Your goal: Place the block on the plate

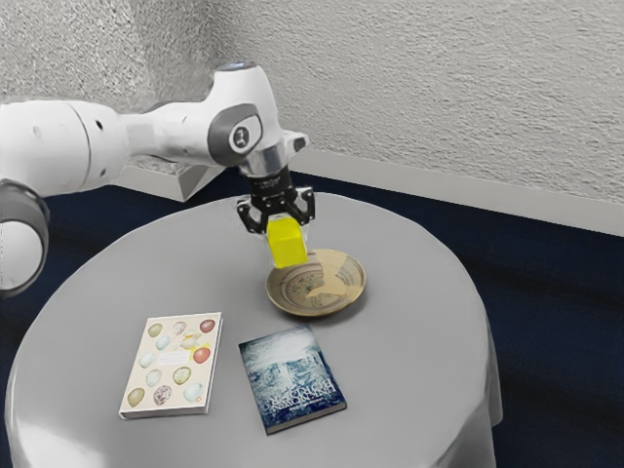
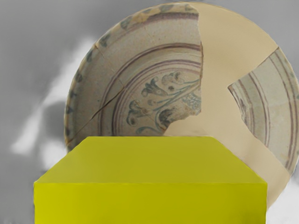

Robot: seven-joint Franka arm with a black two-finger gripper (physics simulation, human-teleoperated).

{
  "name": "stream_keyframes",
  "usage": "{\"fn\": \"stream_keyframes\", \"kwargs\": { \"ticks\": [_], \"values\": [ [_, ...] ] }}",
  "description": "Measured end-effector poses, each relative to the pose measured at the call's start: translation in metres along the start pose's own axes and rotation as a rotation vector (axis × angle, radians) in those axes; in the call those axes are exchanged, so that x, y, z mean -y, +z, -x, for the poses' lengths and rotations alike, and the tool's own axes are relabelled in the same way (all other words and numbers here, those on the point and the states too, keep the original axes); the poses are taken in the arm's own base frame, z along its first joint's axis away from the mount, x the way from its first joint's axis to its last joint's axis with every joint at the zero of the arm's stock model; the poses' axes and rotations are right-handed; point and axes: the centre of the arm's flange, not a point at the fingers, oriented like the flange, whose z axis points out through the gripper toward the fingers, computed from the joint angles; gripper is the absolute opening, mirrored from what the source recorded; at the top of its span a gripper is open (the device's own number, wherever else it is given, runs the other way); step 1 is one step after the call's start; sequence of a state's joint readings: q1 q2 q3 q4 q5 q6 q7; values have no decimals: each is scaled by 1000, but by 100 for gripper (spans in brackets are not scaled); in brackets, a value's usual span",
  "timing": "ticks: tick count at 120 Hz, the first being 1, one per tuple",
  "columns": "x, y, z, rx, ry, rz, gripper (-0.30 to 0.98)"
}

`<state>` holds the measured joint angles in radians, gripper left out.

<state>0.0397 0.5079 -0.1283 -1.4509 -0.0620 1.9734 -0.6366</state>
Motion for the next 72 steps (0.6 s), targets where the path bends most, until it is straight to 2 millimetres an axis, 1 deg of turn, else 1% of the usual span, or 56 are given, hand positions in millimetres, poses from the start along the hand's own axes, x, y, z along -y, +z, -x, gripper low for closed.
{"fn": "stream_keyframes", "kwargs": {
  "ticks": [11,22,33,41,54,62,72],
  "values": [
    [-18,17,2,11,47,-8,39],
    [-25,43,1,36,72,-25,39],
    [-33,62,-2,51,92,-28,39],
    [-42,71,0,59,111,-24,39],
    [-49,80,4,69,134,-27,39],
    [-52,84,0,67,140,-22,39],
    [-48,87,-7,63,142,-25,39]
  ]
}}
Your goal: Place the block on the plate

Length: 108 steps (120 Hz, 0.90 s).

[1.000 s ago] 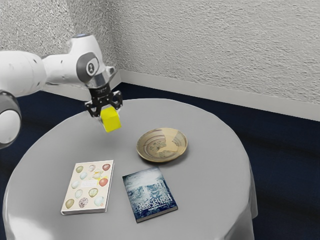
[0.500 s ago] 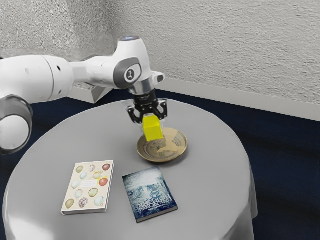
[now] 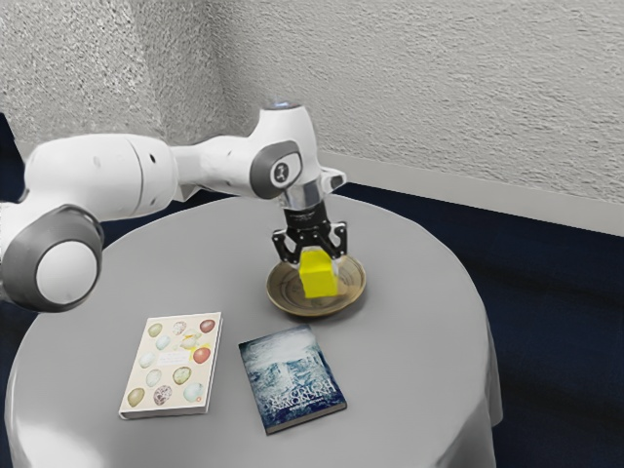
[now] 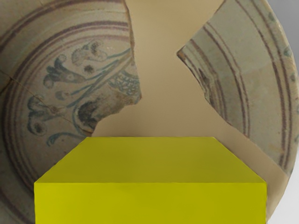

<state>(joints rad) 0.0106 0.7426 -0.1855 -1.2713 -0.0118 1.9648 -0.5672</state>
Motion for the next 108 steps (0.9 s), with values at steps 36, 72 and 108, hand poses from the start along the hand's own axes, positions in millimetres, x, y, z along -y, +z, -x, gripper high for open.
{"fn": "stream_keyframes", "kwargs": {
  "ticks": [36,72,108],
  "values": [
    [12,5,-17,-8,17,4,39],
    [19,16,-32,-15,37,1,50],
    [6,-41,-18,-67,86,24,64]
  ]
}}
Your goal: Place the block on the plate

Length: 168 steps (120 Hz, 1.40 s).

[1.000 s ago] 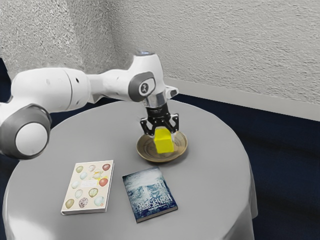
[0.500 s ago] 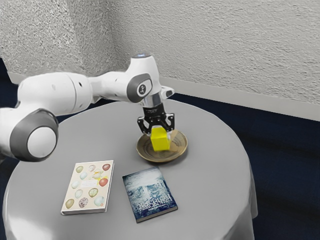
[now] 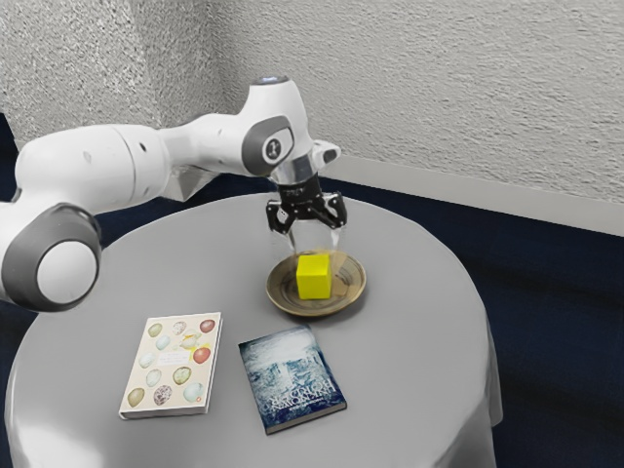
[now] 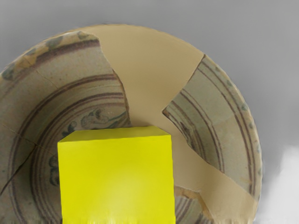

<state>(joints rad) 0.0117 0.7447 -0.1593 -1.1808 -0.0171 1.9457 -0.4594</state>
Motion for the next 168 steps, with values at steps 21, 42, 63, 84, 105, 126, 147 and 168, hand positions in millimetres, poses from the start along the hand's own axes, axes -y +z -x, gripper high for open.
{"fn": "stream_keyframes", "kwargs": {
  "ticks": [21,42,63,84,105,126,147,168],
  "values": [
    [-11,-111,30,-72,39,9,67],
    [4,-209,87,-73,76,-52,68],
    [70,-232,136,19,66,-147,68],
    [132,-229,166,101,64,-150,68],
    [167,-230,168,104,91,-130,69],
    [136,-227,178,102,213,-129,69],
    [127,-226,180,103,278,-128,69],
    [140,-227,174,96,286,-125,69]
  ]
}}
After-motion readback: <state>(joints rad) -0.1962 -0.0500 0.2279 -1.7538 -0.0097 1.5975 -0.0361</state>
